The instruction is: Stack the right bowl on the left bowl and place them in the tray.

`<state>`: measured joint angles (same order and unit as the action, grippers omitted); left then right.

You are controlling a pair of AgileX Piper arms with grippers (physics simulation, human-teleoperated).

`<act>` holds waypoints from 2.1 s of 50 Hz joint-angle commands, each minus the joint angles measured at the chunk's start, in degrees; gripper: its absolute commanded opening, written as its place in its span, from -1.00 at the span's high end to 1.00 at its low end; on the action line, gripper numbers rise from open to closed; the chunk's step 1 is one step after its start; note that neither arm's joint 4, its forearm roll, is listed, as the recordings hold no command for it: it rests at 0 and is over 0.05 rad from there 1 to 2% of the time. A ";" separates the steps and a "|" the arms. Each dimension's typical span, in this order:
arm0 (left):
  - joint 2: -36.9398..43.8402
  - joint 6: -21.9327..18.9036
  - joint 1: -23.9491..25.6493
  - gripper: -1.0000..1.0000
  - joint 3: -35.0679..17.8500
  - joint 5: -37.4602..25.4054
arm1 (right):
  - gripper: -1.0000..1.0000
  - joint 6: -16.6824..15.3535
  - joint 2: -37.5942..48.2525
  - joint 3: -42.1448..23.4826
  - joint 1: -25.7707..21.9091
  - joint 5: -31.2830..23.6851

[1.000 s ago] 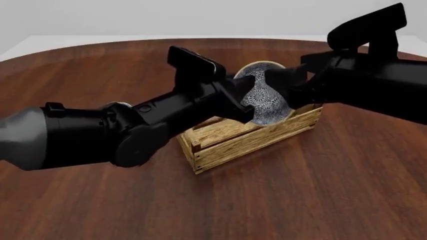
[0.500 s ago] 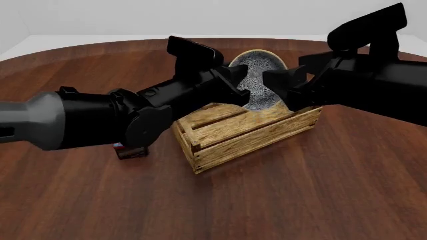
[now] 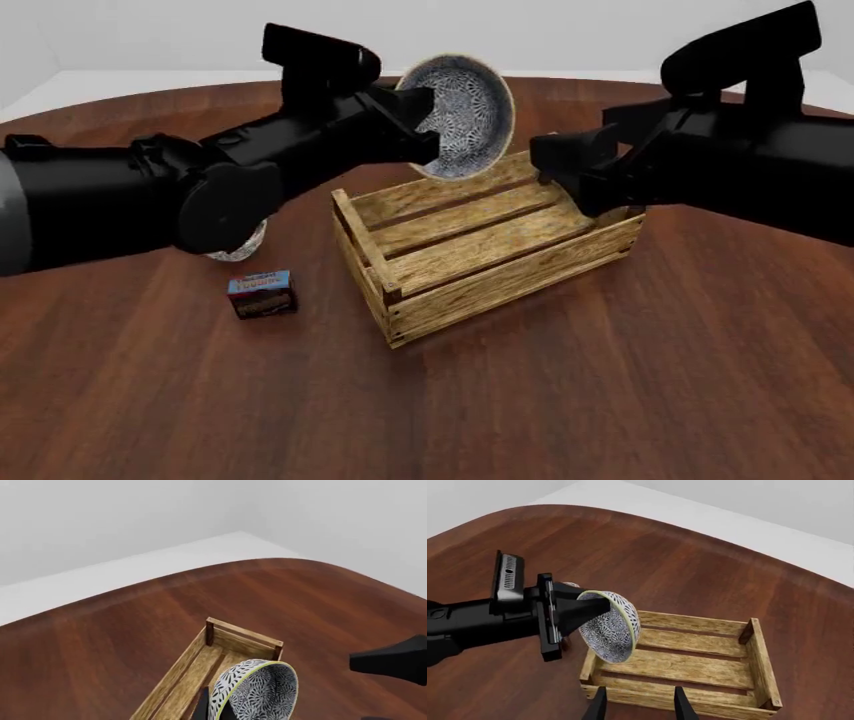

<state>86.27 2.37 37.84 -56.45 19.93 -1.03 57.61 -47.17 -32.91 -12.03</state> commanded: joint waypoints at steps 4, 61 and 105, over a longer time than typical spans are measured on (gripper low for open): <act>-9.44 -2.13 -6.85 1.00 0.97 -5.86 | -1.00 -0.76 -0.41 -1.23 2.03 -3.07; -11.74 2.75 -24.40 1.00 -2.86 -23.44 | -1.00 -0.17 2.15 -1.24 1.57 -2.10; -6.49 14.96 -33.57 1.00 2.77 -18.34 | -1.00 0.21 1.22 -1.14 1.13 -2.53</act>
<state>83.49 14.76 6.34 -57.54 -0.38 0.16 59.37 -47.23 -33.27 -11.34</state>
